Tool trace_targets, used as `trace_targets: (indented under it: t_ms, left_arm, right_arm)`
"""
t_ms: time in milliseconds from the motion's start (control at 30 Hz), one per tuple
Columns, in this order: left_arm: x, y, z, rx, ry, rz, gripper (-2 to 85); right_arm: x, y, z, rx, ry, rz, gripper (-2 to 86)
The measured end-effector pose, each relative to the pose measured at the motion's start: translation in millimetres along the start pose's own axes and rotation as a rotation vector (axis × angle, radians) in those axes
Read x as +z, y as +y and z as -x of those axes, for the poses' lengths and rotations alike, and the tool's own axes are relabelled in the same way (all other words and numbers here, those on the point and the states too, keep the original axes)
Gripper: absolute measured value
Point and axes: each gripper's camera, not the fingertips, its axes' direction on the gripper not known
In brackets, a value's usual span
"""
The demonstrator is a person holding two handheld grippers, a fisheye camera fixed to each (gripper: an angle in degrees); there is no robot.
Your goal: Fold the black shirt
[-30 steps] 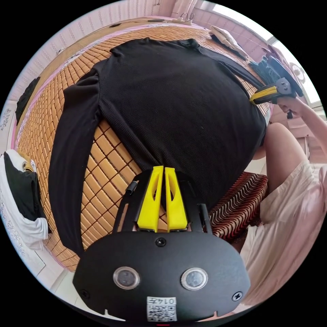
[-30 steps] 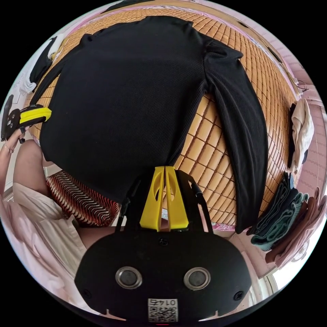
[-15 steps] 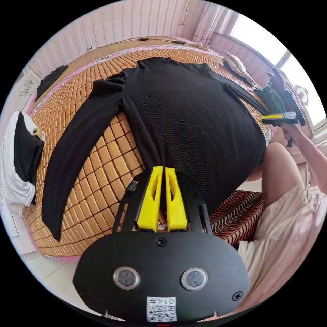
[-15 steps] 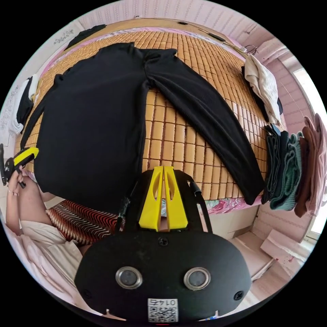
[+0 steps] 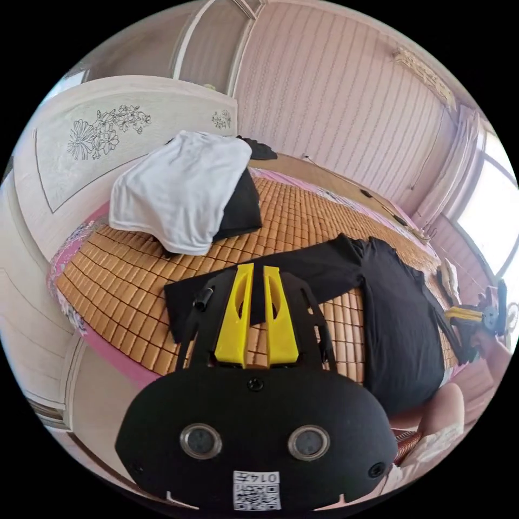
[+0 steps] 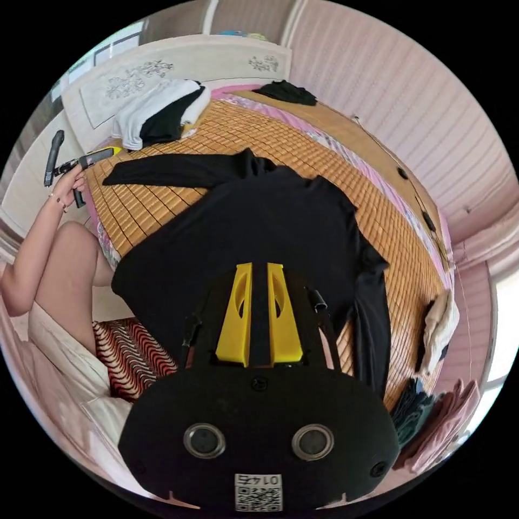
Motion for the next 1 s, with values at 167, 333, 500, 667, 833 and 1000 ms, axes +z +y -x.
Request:
trace_targets:
  t_ms: [167, 333, 500, 667, 833, 1000]
  left_arm:
    - [-15.9, 41.4, 85.1, -0.319, 0.083, -0.12, 6.5]
    - [-23.9, 38.3, 122.2, -0.279, -0.002, -0.112, 7.9]
    - [-16.5, 38.2, 148.4, -0.299, 0.098, -0.042, 8.6]
    - [-7.0, 37.3, 158.0, -0.26, 0.03, 0.072, 12.1]
    - [-1.8, 41.4, 171.5, -0.246, 0.111, 0.085, 12.9]
    - [17.1, 36.6, 160.8, -0.164, 0.05, 0.214, 13.6]
  right_arm:
    - [18.1, -117.1, 74.2, -0.272, -0.136, -0.1, 9.8]
    - [58.4, -226.4, 189.8, -0.555, -0.266, -0.104, 11.5]
    - [94.2, -286.7, 282.2, -0.755, -0.286, -0.061, 11.8]
    - [122.8, -330.3, 334.3, -0.78, -0.32, -0.041, 11.5]
    - [155.7, -358.2, 368.2, -0.78, -0.358, 0.012, 10.9]
    - [188.0, -367.5, 388.5, -0.815, -0.31, 0.082, 10.4]
